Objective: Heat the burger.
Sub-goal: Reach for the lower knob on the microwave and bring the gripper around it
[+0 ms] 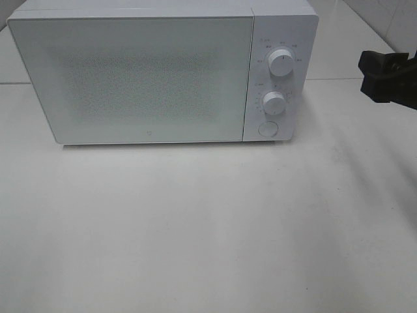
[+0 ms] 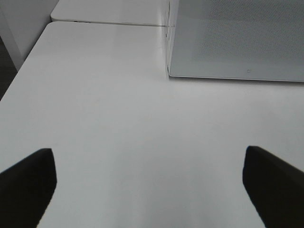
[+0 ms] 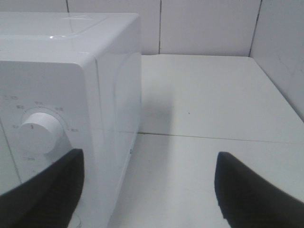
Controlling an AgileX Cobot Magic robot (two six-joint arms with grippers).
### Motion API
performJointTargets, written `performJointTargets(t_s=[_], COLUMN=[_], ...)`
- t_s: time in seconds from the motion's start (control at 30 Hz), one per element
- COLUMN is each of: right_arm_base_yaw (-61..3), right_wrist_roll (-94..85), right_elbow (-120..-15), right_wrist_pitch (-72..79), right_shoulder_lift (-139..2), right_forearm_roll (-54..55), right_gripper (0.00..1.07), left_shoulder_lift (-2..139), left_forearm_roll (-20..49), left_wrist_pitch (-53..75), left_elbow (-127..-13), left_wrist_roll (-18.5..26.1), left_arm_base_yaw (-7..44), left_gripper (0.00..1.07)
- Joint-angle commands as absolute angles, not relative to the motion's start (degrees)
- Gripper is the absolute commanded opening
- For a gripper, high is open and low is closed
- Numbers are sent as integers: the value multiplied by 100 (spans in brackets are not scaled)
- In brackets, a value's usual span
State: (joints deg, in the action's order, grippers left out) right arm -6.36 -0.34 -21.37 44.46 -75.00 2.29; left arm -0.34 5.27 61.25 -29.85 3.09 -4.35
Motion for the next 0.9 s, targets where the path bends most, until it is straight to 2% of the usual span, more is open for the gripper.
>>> performJointTargets(t_s=[0.03, 0.17, 0.27, 0.43, 0.47, 0.5, 0.57, 0.63, 0.67, 0.73, 0.83, 0.9], right_arm_base_yaw=[-625, -739, -1094, -1971, -1971, -2303, -2429, -3014, -3014, -3472, -3598, -3999], right_wrist_roll=[-435, -481, -814, -1335, -1335, -1364, -1364, -1364, -1364, -1375, -1375, -1530], right_elbow=[-1977, -1822, -1719, -1696, -1696, -1696, -1702, -1707, -1707, -1770, -1816, -2057], right_wrist_pitch=[5185, 5707, 6125, 6646, 6646, 6818, 6921, 7374, 7374, 7597, 7615, 7615], right_shoulder_lift=[-7884, -8147, -8400, -8898, -8898, -9064, -9127, -9425, -9425, -9614, -9677, -9906], right_forearm_roll=[647, 1031, 1564, 2567, 2567, 2819, 2945, 3438, 3438, 3867, 4011, 4372], right_gripper=[75, 75, 75, 75, 75, 75, 75, 75, 75, 75, 75, 75], left_shoulder_lift=[-155, -155, -155, -155, -155, -155, -155, -155, -155, -155, -155, -155], left_forearm_roll=[539, 539, 539, 539, 539, 539, 539, 539, 539, 539, 539, 539], left_wrist_pitch=[6136, 6136, 6136, 6136, 6136, 6136, 6136, 6136, 6136, 6136, 6136, 6136], left_elbow=[-2968, -2968, -2968, -2968, -2968, -2968, -2968, -2968, -2968, -2968, -2968, -2968], left_wrist_roll=[298, 298, 298, 298, 298, 298, 298, 298, 298, 298, 298, 298], left_arm_base_yaw=[-441, -441, -441, -441, -441, -441, -441, -441, -441, -441, -441, -441], left_gripper=[100, 100, 100, 100, 100, 100, 100, 100, 100, 100, 100, 100])
